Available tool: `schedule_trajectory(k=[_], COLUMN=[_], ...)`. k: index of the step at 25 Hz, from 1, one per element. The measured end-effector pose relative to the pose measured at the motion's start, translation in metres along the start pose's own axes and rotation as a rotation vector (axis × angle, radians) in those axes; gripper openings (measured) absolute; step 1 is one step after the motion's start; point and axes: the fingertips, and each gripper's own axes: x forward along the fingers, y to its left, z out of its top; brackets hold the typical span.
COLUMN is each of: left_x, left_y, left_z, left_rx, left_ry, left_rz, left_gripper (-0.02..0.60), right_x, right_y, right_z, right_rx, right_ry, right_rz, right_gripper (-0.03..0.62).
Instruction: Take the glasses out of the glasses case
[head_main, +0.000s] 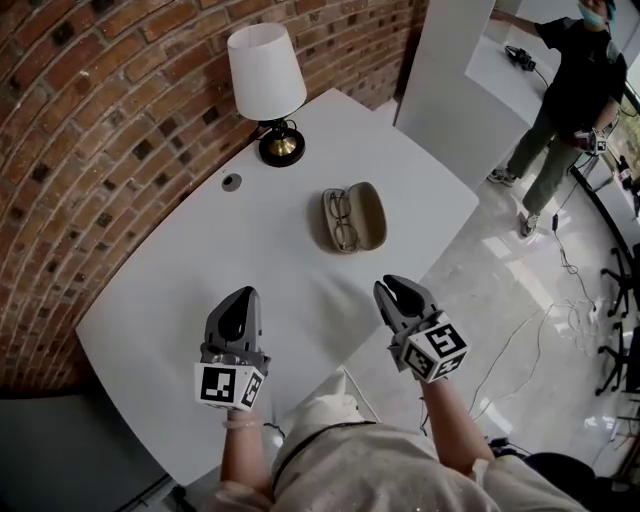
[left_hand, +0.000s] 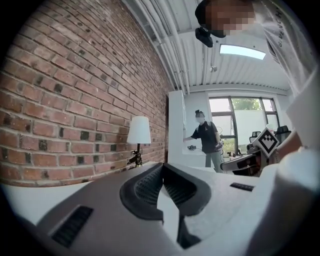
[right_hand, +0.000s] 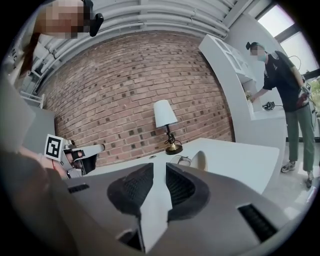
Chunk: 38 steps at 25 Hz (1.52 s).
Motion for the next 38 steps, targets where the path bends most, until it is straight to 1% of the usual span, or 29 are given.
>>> schedule_trajectory(k=[6, 14, 22, 25, 32, 38], left_x=[0.035, 0.068, 0.096, 0.103, 0.111, 0.113], left_y=[0.013, 0.03, 0.034, 0.032, 0.031, 0.035], left_z=[-0.003, -0.017, -0.029, -0.033, -0.042, -0.046], left_rx=[-0.012, -0.008, -0.006, 0.001, -0.007, -0.023], left_ry=[0.013, 0.042, 0.051, 0.063, 0.073, 0.08], left_rz=[-0.037, -0.059, -0.09, -0.1, -0.112, -0.112], left_gripper=[0.005, 0.005, 0.005, 0.005, 0.005, 0.005], right_x=[0.04, 0.082, 0.118, 0.129, 0.146, 0.156], right_y=[-0.009, -0.023, -0.04, -0.043, -0.051, -0.056], right_z=[-0.001, -0.011, -0.02, -0.026, -0.041, -0.05], right_rx=[0.037, 0.045, 0.068, 0.076, 0.085, 0.094], right_ry=[0.055, 0.141, 0.22, 0.254, 0.333, 0.397], right_rz=[-0.02, -0.061, -0.131, -0.151, -0.192, -0.2], right_gripper=[0.094, 0.097, 0.097, 0.097, 0.097, 0.097])
